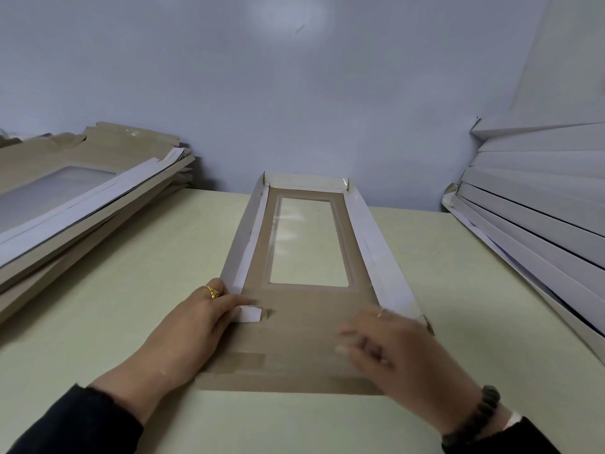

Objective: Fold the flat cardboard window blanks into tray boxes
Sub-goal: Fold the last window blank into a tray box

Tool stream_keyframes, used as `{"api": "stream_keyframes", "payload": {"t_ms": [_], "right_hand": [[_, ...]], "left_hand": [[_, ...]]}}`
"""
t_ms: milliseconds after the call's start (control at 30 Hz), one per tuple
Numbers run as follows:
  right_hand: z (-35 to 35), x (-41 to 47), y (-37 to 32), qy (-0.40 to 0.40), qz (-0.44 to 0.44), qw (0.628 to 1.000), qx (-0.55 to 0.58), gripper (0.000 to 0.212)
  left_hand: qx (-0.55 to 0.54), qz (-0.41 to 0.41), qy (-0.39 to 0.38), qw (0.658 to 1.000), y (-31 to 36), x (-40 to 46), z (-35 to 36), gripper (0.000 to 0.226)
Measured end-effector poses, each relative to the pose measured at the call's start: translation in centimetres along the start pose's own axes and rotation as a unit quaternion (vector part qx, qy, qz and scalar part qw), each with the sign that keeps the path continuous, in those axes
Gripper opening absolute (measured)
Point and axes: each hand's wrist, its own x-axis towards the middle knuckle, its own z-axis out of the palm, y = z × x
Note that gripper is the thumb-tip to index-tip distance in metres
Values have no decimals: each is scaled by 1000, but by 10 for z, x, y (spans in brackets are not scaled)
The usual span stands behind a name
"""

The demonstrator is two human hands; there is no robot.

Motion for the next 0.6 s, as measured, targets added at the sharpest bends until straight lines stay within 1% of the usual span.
{"api": "stream_keyframes", "payload": {"t_ms": [67,100,133,167,200,233,300,333,400,500,600], "right_hand": [[-11,-2,15,130,5,991,-10,9],[-17,-4,25,181,23,983,-18,8],[-23,-6,35,217,48,975,-25,13],[-28,-9,46,233,74,969,-28,23],[-32,-12,55,226,98,969,-23,35],[-35,-16,64,203,114,972,-10,47],[-37,-20,75,143,121,982,23,66],[-36,-21,78,116,116,986,38,71],[-30,-20,81,74,109,989,65,73],[-23,-19,83,21,125,987,94,66],[-25,-21,86,8,157,979,127,61]], "left_hand": [[3,2,2,1000,0,0,0,34],[4,2,2,1000,-1,0,0,34],[4,2,2,1000,-1,0,1,34],[3,1,1,1000,-1,0,1,34],[2,1,0,1000,-2,0,1,34],[1,1,0,1000,-2,0,1,34],[0,2,-1,1000,-3,0,1,34],[-2,2,-1,1000,-3,1,1,34],[-7,1,0,1000,-4,1,1,33],[-9,-1,3,1000,-5,1,1,32],[-12,-1,-5,1000,-7,1,2,32]]}}
